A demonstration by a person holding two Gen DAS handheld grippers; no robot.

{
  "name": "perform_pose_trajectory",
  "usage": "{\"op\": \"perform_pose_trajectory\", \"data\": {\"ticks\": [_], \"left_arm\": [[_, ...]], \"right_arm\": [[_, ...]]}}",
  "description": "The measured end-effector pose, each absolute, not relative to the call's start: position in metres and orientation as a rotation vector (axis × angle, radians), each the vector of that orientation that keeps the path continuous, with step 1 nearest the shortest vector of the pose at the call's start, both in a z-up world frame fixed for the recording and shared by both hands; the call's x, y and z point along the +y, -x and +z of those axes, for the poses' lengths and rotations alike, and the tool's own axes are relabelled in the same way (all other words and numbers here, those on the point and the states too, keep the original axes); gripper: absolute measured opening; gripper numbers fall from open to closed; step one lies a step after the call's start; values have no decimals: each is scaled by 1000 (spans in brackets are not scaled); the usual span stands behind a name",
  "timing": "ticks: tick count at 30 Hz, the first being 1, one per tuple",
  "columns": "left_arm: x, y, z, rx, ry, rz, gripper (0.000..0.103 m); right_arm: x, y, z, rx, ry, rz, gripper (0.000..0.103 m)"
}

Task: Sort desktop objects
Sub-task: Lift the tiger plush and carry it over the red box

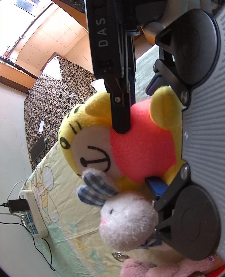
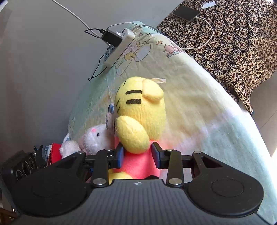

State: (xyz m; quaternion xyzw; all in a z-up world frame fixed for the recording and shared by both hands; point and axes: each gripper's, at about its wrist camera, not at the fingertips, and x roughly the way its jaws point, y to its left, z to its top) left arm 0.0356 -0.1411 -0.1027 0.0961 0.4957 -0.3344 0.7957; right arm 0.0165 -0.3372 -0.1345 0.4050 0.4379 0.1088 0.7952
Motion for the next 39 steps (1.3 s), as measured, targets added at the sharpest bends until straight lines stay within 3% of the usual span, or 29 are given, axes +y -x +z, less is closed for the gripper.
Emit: {"op": "perform_pose_trajectory", "data": {"ticks": [2, 4, 9, 10, 14, 18, 31, 39], "left_arm": [[-143, -41, -108, 1074, -219, -704, 99], [-145, -46, -114, 1090, -221, -690, 99], [-149, -46, -117, 1083, -233, -670, 97], [-148, -47, -117, 1084, -227, -670, 96], [-151, -39, -112, 1065, -249, -665, 93], [-156, -28, -107, 1062, -249, -696, 88], [-173, 22, -71, 938, -275, -824, 87], [-137, 37, -37, 811, -246, -806, 87]], "right_arm": [[-335, -20, -137, 944, -856, 223, 58], [-335, -25, -142, 951, -865, 221, 63], [-332, -33, -153, 960, -928, 260, 60], [-332, -34, -154, 959, -932, 274, 54], [-327, -34, -146, 954, -898, 297, 46], [-328, -24, -134, 944, -848, 279, 45], [-337, 48, -89, 801, -750, 180, 44], [-314, 65, -62, 701, -761, 205, 44]]}}
